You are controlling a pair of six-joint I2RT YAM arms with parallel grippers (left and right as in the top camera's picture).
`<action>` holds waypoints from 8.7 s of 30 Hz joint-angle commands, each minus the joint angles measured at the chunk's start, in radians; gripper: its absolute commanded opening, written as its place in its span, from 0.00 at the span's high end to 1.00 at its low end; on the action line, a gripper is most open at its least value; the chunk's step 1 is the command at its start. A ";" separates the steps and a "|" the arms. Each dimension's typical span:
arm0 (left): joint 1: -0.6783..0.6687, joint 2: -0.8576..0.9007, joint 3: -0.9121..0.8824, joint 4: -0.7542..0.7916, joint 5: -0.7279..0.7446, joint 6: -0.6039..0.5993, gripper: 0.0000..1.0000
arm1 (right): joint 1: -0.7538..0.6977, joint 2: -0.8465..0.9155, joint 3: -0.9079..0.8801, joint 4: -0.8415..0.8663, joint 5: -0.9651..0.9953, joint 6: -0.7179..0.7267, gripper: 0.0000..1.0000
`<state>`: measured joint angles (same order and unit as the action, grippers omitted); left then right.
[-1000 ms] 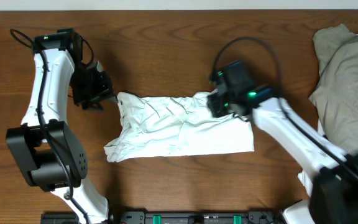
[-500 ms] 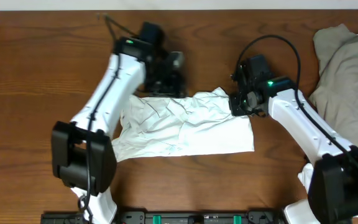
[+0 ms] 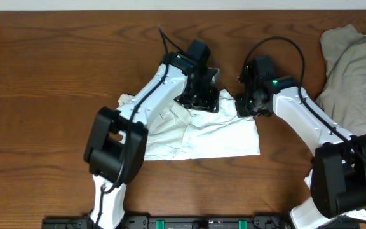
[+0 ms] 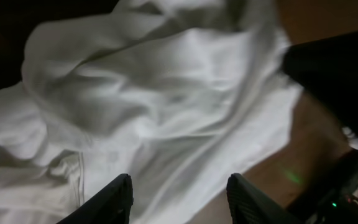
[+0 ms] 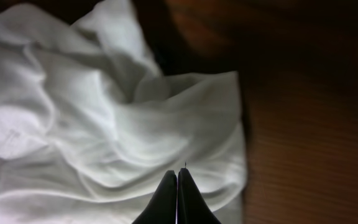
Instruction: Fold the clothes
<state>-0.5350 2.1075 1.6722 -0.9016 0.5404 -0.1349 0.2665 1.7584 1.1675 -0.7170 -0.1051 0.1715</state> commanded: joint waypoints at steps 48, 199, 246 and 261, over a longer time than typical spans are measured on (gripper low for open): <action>0.042 -0.026 -0.031 -0.050 -0.195 -0.166 0.53 | -0.115 -0.014 -0.002 0.024 0.124 0.064 0.86; 0.173 -0.489 -0.089 -0.334 -0.478 -0.264 0.55 | -0.035 -0.344 -0.072 -0.126 -0.383 -0.211 0.54; 0.389 -0.463 -0.151 -0.277 -0.371 -0.206 0.43 | 0.290 -0.095 -0.069 0.386 0.057 0.212 0.33; 0.365 -0.462 -0.479 0.067 -0.237 -0.206 0.42 | 0.300 -0.001 -0.069 0.462 0.008 0.101 0.41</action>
<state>-0.1669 1.6363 1.2205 -0.8612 0.2604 -0.3584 0.5625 1.7065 1.1000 -0.2718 -0.0803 0.3229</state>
